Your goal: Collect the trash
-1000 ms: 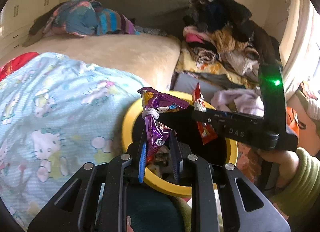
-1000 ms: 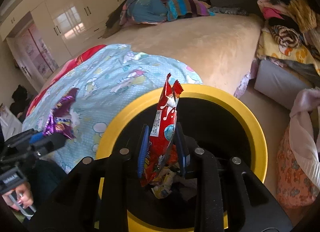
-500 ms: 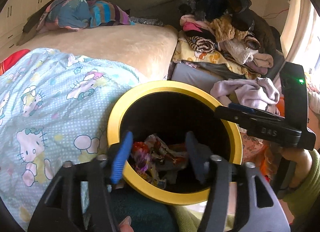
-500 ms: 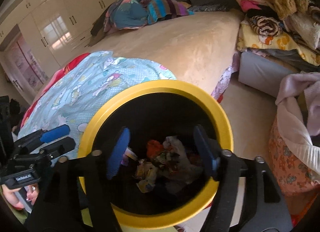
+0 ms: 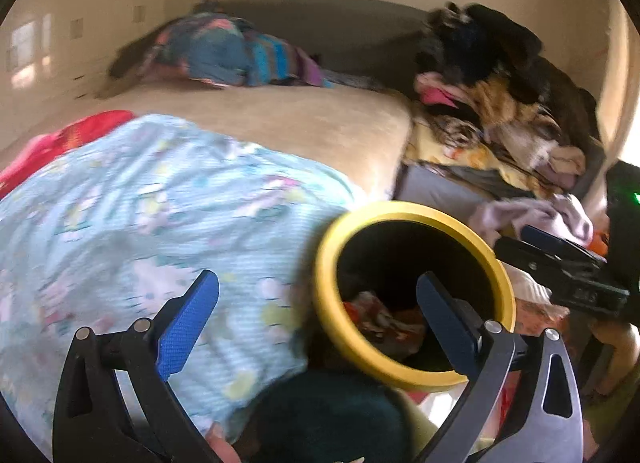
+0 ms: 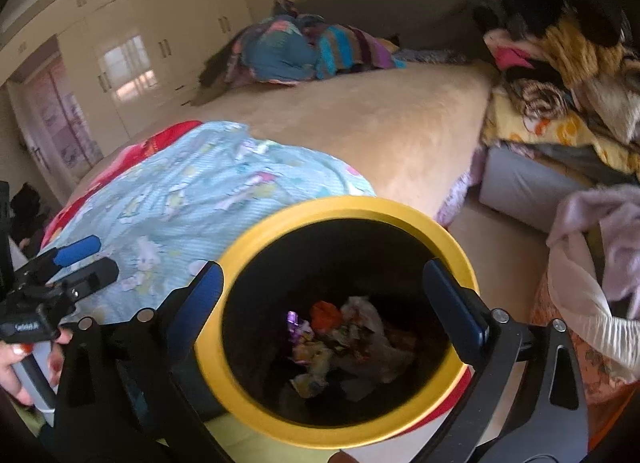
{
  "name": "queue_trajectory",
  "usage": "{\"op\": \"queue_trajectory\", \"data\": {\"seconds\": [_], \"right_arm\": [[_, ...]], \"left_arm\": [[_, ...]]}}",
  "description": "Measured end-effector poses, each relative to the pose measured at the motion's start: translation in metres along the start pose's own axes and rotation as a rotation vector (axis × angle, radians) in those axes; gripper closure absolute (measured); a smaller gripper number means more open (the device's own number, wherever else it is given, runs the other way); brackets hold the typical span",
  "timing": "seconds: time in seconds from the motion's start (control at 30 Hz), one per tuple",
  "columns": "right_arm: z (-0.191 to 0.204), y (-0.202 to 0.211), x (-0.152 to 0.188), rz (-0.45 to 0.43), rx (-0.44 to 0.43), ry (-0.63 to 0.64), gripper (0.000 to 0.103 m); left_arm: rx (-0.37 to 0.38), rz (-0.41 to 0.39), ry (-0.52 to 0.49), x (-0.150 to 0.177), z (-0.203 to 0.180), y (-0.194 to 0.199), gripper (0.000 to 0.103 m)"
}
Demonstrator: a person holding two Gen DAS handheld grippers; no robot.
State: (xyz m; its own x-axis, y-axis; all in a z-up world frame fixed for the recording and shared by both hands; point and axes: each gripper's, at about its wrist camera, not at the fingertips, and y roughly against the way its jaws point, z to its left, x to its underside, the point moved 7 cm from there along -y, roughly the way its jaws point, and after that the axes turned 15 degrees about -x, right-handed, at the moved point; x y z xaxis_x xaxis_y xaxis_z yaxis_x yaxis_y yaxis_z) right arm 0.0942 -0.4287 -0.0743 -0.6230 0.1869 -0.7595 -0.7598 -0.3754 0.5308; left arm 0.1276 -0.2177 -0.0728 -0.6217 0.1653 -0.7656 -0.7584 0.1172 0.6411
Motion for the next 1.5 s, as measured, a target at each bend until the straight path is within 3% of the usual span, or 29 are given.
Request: {"op": "queue_trajectory", "data": {"seconds": [0.3,0.7,1.0,1.5], "right_arm": [[0.081,-0.003,-0.005,-0.118,-0.061,0.15,0.011],[0.157,0.008,0.0,-0.322,-0.066,0.233,0.011],[0.182,0.008,0.021,-0.344,-0.051,0.35,0.011],[0.174,0.011,0.02,-0.362,-0.042,0.305,0.011]], "left_arm": [[-0.208,-0.072,0.065,0.011,0.076,0.046,0.006],[-0.29,-0.183,0.156,0.032,0.127,0.09,0.006],[-0.279,-0.182,0.176,0.035,0.132,0.089,0.006],[-0.281,-0.194,0.157,0.035,0.126,0.088,0.006]]}}
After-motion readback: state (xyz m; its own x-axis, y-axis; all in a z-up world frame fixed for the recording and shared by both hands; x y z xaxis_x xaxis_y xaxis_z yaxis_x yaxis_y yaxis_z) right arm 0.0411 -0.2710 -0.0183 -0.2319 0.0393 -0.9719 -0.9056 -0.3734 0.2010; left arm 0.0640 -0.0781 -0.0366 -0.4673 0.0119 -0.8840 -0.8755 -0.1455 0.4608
